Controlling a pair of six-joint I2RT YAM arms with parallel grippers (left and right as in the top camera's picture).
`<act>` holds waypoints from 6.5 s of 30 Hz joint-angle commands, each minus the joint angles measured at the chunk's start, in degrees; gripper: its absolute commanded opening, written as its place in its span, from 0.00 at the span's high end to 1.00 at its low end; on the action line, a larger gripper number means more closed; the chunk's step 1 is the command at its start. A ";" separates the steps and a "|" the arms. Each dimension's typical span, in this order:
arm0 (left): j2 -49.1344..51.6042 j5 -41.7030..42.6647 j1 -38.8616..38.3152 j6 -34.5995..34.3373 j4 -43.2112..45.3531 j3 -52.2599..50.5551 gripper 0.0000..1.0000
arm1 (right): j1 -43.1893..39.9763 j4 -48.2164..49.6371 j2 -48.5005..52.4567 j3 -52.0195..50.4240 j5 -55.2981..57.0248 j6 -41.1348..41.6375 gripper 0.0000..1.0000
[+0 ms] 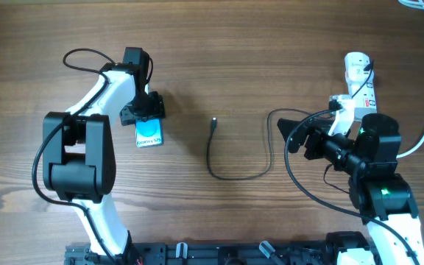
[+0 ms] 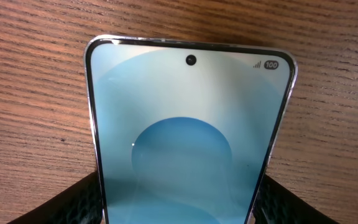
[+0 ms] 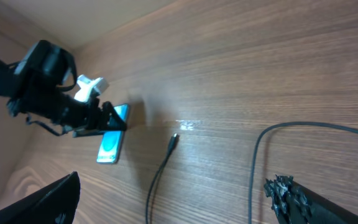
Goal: Plug charger to phone and switch on socket
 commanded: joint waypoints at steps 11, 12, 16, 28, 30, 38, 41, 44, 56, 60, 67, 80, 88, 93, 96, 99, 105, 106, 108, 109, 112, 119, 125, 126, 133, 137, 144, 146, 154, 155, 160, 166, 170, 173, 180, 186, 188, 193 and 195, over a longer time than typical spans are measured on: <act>-6.14 4.50 -0.04 0.50 -2.89 -2.99 0.27 | 0.20 0.02 0.13 1.38 -2.73 0.68 0.00; -6.86 5.20 -0.04 0.50 -2.91 -2.99 0.27 | 0.20 0.11 0.13 1.38 -2.73 0.66 0.00; -9.57 7.76 -0.04 0.48 -2.93 -2.99 0.27 | 0.20 0.22 0.13 1.38 -2.71 0.68 0.00; -11.43 23.89 0.26 0.50 -4.37 -2.99 0.27 | 0.24 -0.61 4.52 1.38 -10.99 -1.64 0.03; -11.43 26.80 0.24 0.48 -4.48 -2.99 0.28 | 0.70 -0.17 7.28 1.38 -14.67 -1.42 0.07; -11.43 29.81 -0.20 0.28 -6.16 -2.99 0.30 | 12.55 7.10 22.45 1.38 -15.96 0.83 0.13; -11.45 30.16 -0.94 0.24 -7.02 -2.99 0.30 | 18.45 13.88 27.82 1.38 -15.96 4.17 0.13; -11.45 30.14 -2.21 -0.61 -7.50 -2.99 0.30 | 23.41 20.57 31.65 1.40 -15.91 5.88 0.14; -11.56 31.98 -10.60 -1.44 -7.39 -2.97 0.29 | 31.39 28.33 37.94 3.13 -8.31 13.33 0.14; -12.55 36.46 -11.52 -1.44 -7.39 -2.97 0.29 | 31.43 28.83 37.97 3.13 -6.49 16.46 0.13; -16.83 36.94 -12.76 -1.18 -7.10 -2.97 0.28 | 31.47 29.35 38.29 3.13 -2.67 18.95 0.23; -19.28 33.03 -17.97 -1.20 -5.07 -2.99 0.25 | 31.47 33.27 38.32 3.13 -1.92 24.85 0.72; -19.28 33.05 -18.01 -1.18 -3.02 -2.99 0.18 | 31.47 33.18 38.32 3.13 -1.92 24.87 0.89; -19.28 33.03 -18.01 -1.16 -3.02 -2.99 0.00 | 31.47 33.42 38.32 3.13 -1.92 24.85 0.96; -19.28 32.87 -17.92 -0.98 -2.78 -2.97 0.00 | 31.36 33.46 38.25 3.13 -2.03 24.65 0.96; -19.54 32.63 -16.59 -0.96 -2.84 -2.97 0.00 | 30.32 34.51 38.14 3.13 -5.27 23.26 0.96; -23.26 47.12 -9.53 4.72 -1.95 -2.97 0.10 | 24.35 40.79 38.14 3.13 -16.92 23.37 0.96; -24.20 52.54 -7.85 6.03 -1.31 -2.97 0.11 | 23.61 42.53 38.14 3.13 -18.78 23.37 0.96; -25.66 61.33 -5.16 6.58 0.68 -2.97 0.13 | 22.93 47.10 38.14 3.13 -22.49 23.74 0.96; -25.97 64.98 -4.52 6.60 1.86 -2.97 0.15 | 22.93 48.65 38.14 3.13 -23.37 24.04 0.96; -26.14 74.03 -4.22 6.60 5.49 -2.97 0.26 | 22.93 54.16 38.14 3.13 -26.25 25.29 0.96; -26.14 79.87 -4.26 6.58 8.59 -2.97 0.32 | 22.93 69.13 38.14 3.13 -32.09 30.64 0.96; -26.23 85.46 -4.26 6.58 10.80 -2.97 0.42 | 22.64 71.04 38.16 3.13 -32.83 32.24 0.96; -26.23 85.83 -4.26 6.58 10.97 -2.99 0.43 | 22.43 71.04 38.16 3.13 -32.83 32.24 0.96; -26.23 85.83 -4.28 6.56 10.91 -2.99 0.52 | 20.68 70.93 38.16 3.13 -32.74 33.27 0.96; -26.23 85.81 -5.68 6.58 10.91 -2.99 0.57 | 20.68 70.95 38.16 3.13 -32.65 33.77 0.96; -26.23 85.81 -9.05 6.58 10.93 -2.99 0.57 | 20.68 74.75 38.16 3.13 -32.39 36.87 0.96; -26.23 85.81 -9.33 6.58 10.93 -2.99 0.57 | 20.68 75.87 38.16 3.13 -32.22 37.62 0.96; -26.23 85.74 -9.27 6.56 12.41 -2.99 0.75 | 20.70 76.26 38.16 3.13 -31.78 39.19 0.96; -26.23 85.74 -9.18 6.56 12.68 -2.99 0.79 | 20.68 76.28 38.16 3.13 -31.78 39.76 0.96; -26.23 85.29 -8.59 6.56 12.92 -2.99 0.89 | 20.70 76.28 38.16 3.13 -32.09 39.89 0.96; -26.23 85.13 -6.75 6.56 12.92 -2.99 0.86 | 20.68 76.30 38.16 3.13 -32.26 41.18 0.96; -26.23 85.15 -5.97 6.56 12.90 -2.99 0.89 | 20.68 76.32 38.16 3.13 -31.30 41.59 0.96; -26.23 85.15 -5.97 6.56 12.90 -2.99 0.85 | 20.68 76.35 38.16 3.13 -30.62 42.86 0.96; -26.23 85.13 -5.97 6.56 12.92 -2.99 0.79 | 20.70 76.72 38.16 3.13 -28.41 44.39 0.96; -26.23 85.15 -5.97 6.56 14.05 -2.99 0.78 | 20.70 76.70 38.16 3.13 -27.36 45.24 0.96; -26.23 85.15 -5.97 6.56 14.40 -2.99 0.83 | 20.70 76.72 38.16 3.13 -27.21 45.72 0.96; -26.23 85.15 -5.99 6.56 14.38 -2.99 0.88 | 20.70 76.72 38.16 3.13 -26.25 45.83 0.96; -26.23 85.15 -5.99 6.56 14.38 -2.99 0.90 | 20.70 76.70 38.16 3.13 -25.66 46.27 0.96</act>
